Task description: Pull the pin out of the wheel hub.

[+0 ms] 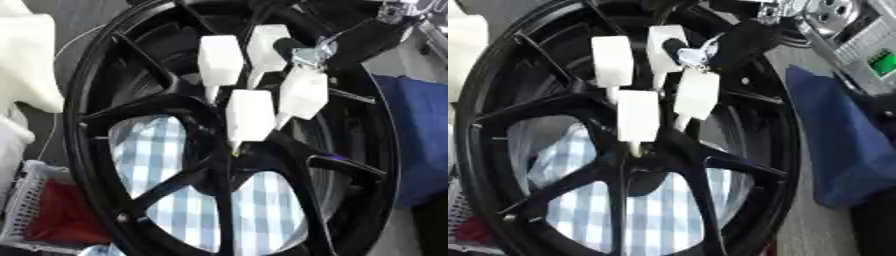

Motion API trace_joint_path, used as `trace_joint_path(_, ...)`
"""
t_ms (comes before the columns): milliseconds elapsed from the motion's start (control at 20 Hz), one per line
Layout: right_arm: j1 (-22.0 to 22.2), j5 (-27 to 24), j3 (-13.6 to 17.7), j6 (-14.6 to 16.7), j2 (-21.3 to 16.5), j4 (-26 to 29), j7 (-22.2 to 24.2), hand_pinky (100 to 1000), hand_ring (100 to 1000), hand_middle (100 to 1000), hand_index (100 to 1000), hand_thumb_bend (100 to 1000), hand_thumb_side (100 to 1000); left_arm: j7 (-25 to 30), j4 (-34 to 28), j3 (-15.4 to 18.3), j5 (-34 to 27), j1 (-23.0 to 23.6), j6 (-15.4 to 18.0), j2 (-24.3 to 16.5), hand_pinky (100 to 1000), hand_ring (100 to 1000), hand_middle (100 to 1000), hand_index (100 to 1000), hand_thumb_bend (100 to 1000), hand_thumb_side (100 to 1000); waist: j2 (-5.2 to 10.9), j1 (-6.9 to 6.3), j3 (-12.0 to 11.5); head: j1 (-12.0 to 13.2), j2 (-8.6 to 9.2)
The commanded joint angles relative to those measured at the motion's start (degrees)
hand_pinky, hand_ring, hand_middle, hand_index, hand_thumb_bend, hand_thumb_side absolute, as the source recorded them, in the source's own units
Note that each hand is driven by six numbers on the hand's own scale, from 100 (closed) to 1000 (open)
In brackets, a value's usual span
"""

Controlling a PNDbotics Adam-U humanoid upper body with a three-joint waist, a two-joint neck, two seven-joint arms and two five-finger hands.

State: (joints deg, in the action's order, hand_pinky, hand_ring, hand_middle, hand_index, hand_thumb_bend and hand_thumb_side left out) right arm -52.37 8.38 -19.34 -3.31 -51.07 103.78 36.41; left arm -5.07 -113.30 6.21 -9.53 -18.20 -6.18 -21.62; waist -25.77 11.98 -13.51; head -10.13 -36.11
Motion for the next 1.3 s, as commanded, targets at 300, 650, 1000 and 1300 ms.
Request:
trace_joint_path(300, -0.31, 1.73, 0.43, 1.14, -0.98, -0.16, 1.69, 945, 958, 839, 961, 100, 553, -0.13, -1.29, 0.72, 0.33, -0.37, 0.21, -0.53, 672, 656, 656, 755, 146, 861, 1.17, -0.31, -0.06, -0.02, 0.55)
trace_joint_path(650, -0.08, 4.60, 0.40, 1.40, -0.95, -0.92, 2.22, 941, 950, 827, 958, 100, 558, -0.20, -1.29, 0.83, 0.36, -0.23, 0.25, -0.42, 672, 655, 655, 754, 147, 862, 1.14, -0.12, -0.14, -0.08, 0.72)
trace_joint_path(1000, 0.05, 7.62, 0.28, 1.94, -0.80, -1.53, 2.72, 930, 923, 764, 928, 100, 565, -0.31, -1.29, 0.94, 0.38, -0.13, 0.26, -0.48, 672, 653, 653, 753, 147, 862, 1.24, 0.12, -0.02, -0.01, 0.58)
trace_joint_path(1300, 0.04, 7.47, -0.21, 2.59, -0.64, -1.55, 3.92, 907, 885, 648, 861, 100, 575, -0.27, -1.29, 0.96, 0.42, -0.16, 0.28, -0.48, 672, 652, 652, 753, 147, 861, 1.22, 0.19, -0.11, -0.14, 0.49)
